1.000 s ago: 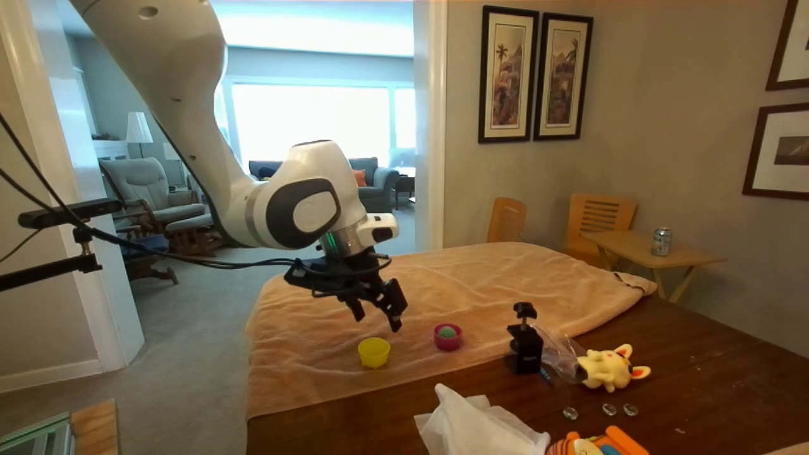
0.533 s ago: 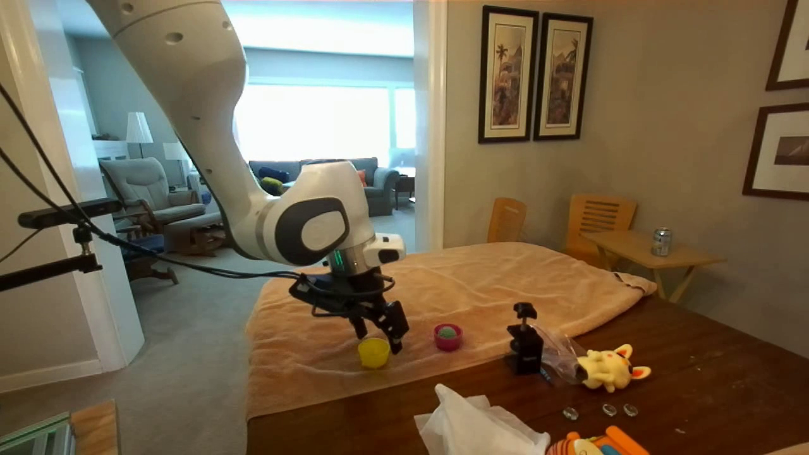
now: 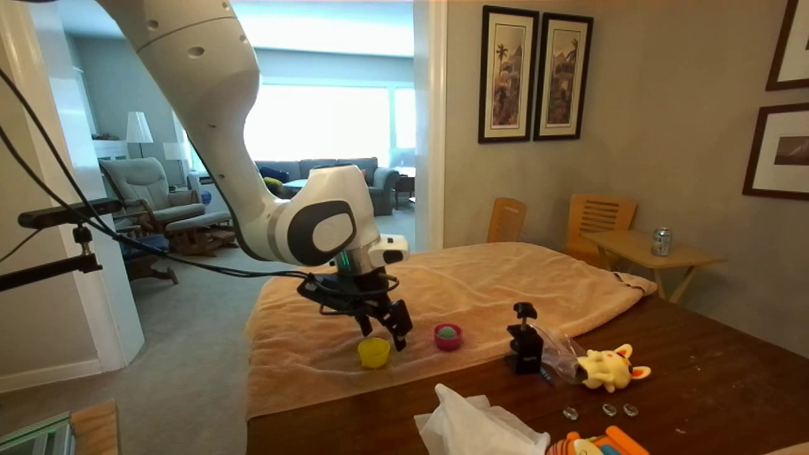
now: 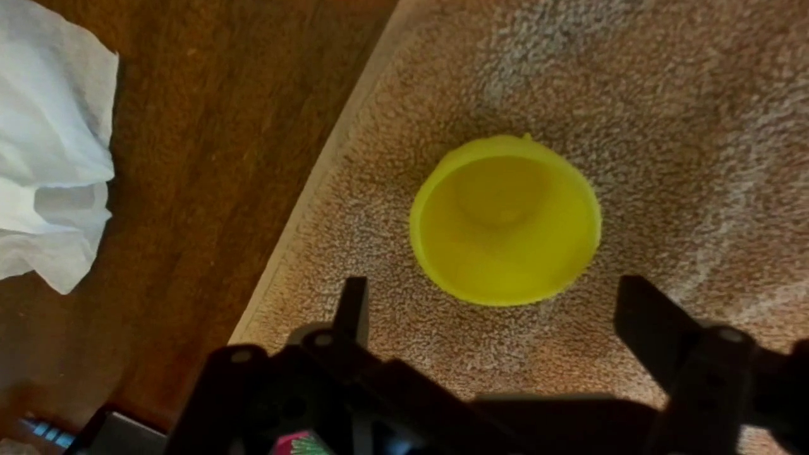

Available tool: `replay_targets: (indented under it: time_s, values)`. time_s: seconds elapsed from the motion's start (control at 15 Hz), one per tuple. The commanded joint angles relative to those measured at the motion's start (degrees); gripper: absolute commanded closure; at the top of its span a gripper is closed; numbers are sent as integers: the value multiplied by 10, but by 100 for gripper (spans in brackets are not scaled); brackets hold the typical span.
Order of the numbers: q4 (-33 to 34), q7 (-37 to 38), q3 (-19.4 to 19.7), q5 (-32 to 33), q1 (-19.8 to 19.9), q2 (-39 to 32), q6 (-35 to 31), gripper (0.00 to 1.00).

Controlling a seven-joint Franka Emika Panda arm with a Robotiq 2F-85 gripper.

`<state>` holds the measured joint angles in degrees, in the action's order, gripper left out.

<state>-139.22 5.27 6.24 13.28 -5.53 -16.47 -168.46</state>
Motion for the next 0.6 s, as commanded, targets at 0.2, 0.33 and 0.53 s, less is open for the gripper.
replay_targets:
  time_s: [0.2, 0.33, 0.53]
  values:
    - [30, 8, -34, -62, 7, -8, 83, 0]
    - [37, 13, -35, -63, 5, -9, 101, 0]
    - [43, 22, -32, -59, 4, -8, 114, 0]
